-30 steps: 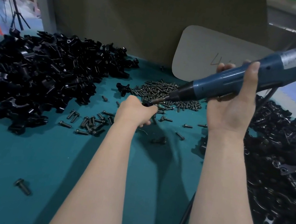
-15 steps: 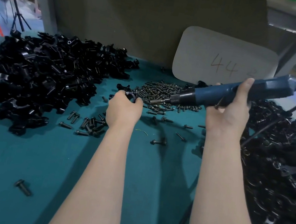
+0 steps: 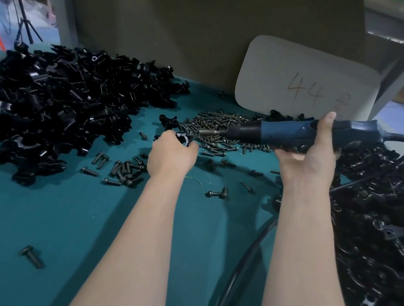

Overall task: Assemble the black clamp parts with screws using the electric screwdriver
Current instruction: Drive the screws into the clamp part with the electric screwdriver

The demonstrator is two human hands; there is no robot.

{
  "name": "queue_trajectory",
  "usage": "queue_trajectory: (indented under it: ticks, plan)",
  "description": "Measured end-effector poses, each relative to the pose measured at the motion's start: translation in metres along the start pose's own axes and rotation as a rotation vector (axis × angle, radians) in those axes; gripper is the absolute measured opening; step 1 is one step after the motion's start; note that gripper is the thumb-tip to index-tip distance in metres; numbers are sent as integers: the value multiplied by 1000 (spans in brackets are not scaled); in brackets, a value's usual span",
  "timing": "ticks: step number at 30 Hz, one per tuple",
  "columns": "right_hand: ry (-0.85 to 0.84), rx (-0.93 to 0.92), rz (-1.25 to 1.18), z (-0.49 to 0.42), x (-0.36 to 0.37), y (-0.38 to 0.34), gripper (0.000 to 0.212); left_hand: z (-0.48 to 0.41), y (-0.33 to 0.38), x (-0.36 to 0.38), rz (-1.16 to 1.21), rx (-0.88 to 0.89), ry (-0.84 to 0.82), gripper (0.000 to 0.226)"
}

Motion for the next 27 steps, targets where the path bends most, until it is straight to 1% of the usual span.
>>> queue_trajectory:
  ticks: [3, 6, 9, 16, 18, 21, 24, 27]
  plan:
    - [3, -4, 5, -1, -2, -1, 68, 0, 0, 0, 2, -4, -4, 23]
    - [-9, -20, 9, 0, -1, -1, 61, 1, 0, 0, 6, 2, -7, 19]
    - [-9, -43, 19, 0, 0, 1, 63, 1, 1, 0, 6, 4, -7, 17]
    - [35, -17, -25, -2, 0, 2, 71, 1, 1, 2, -3, 1, -16, 18]
    - [31, -3, -60, -2, 0, 2, 69, 1, 1, 2, -14, 1, -17, 18]
    - [35, 12, -44, 0, 0, 2, 65, 1, 1, 3, -37, 4, -11, 18]
    - [46, 29, -14, 2, -1, 1, 66, 1, 1, 3, -50, 11, -3, 20]
    - [44, 43, -34, 3, -2, 0, 67, 1, 0, 4, -60, 16, -1, 17]
Point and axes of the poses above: each hand's wrist, its own z-axis away from the middle knuckle, its own x-axis out of the palm, y = z × x, the point moved 1 cm from there along -z, towards the middle knuckle, and after that the axes turned 15 degrees about -y, right-handed, at the moved point
